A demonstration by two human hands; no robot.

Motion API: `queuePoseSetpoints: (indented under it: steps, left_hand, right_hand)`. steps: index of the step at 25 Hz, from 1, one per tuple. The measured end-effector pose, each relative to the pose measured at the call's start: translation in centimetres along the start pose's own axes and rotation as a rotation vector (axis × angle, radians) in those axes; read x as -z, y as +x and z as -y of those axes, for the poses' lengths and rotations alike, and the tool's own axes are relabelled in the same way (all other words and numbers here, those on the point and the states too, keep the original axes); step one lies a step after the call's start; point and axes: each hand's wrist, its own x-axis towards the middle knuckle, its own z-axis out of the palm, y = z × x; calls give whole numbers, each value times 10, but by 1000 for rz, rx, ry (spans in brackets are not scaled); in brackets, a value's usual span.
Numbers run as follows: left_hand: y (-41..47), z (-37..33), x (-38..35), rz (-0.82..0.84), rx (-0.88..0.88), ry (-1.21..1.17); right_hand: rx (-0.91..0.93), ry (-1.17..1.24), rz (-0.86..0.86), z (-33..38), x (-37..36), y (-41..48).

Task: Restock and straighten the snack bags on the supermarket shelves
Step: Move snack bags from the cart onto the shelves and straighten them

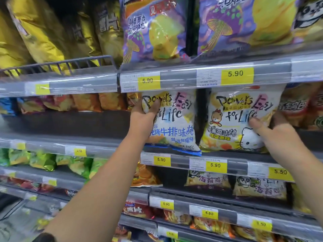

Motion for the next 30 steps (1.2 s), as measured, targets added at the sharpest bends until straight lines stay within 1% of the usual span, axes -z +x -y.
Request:
queuePoseSetpoints:
  steps: [3,5,6,9,10,13,15,20,26,30]
  left_hand:
    - [1,2,-3,0,-10,4]
    - [-4,6,-7,16,58,-46]
    - [-6,9,-7,15,54,-50]
    - [-9,12,-4,5,-110,133]
    - [-8,13,0,32,-117,190]
    - [-14,22,14,220,-48,267]
    - [-20,28,21,295,-68,364]
    - [-14,31,13,210,-133,422]
    - [-23,41,16,269,-146,538]
    - [-26,42,20,280,-146,549]
  right_hand:
    - [4,8,-1,2,-1,-2]
    - [-11,14,-2,4,-1,-4]
    - [-20,15,-2,6,-2,-5]
    - [-23,23,-5,7,-2,-6]
    - [-16,26,-7,7,-2,-6]
    - [-1,29,-11,8,-3,-8]
    - [5,35,-14,10,-3,-9]
    - [-5,43,-12,15,-4,-12]
    - [-5,25,-6,16,-2,-15]
    - [-13,22,12,14,-1,-13]
